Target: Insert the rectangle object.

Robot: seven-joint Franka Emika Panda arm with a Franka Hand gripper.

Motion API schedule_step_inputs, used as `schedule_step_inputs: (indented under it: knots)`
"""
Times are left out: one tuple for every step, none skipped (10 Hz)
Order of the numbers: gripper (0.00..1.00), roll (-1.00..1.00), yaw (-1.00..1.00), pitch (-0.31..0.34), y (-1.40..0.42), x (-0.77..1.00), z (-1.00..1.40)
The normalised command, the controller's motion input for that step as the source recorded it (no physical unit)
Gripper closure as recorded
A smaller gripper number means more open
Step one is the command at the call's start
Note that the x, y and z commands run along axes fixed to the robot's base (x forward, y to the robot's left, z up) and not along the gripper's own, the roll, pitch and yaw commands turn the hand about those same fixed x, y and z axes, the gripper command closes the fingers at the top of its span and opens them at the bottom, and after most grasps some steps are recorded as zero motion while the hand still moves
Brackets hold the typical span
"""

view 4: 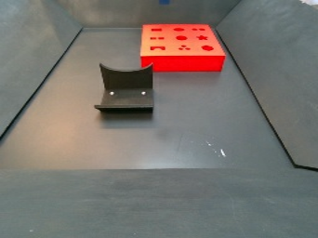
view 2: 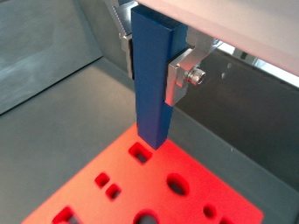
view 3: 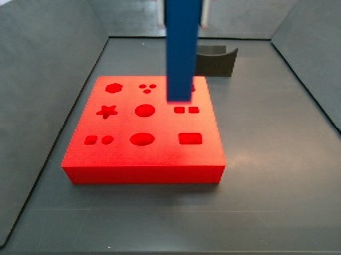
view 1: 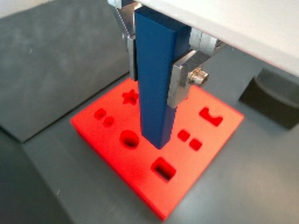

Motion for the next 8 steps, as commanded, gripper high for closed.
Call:
schedule_step_inputs:
  knots:
    - [1.00, 0.00, 0.00, 0.000, 0.05, 0.00, -0.01]
    - [1.00, 0.09, 0.22, 0.000, 0.31, 0.00, -0.22]
    - [1.00, 0.05, 0.29, 0.026, 0.63, 0.08, -0.03]
    - [1.00, 0.01, 0.21, 0.036, 0.66, 0.23, 0.00]
    - [1.00, 0.01, 0.10, 0.084, 0.31, 0.42, 0.00]
    - [1.00, 0.00, 0.09, 0.000, 0.03, 0.02, 0.00]
    - [1.00, 0.00, 0.00, 0.000, 0.00, 0.03, 0.00]
    - [1.00, 0.01, 0.00, 0.000, -0.08, 0.18, -0.05]
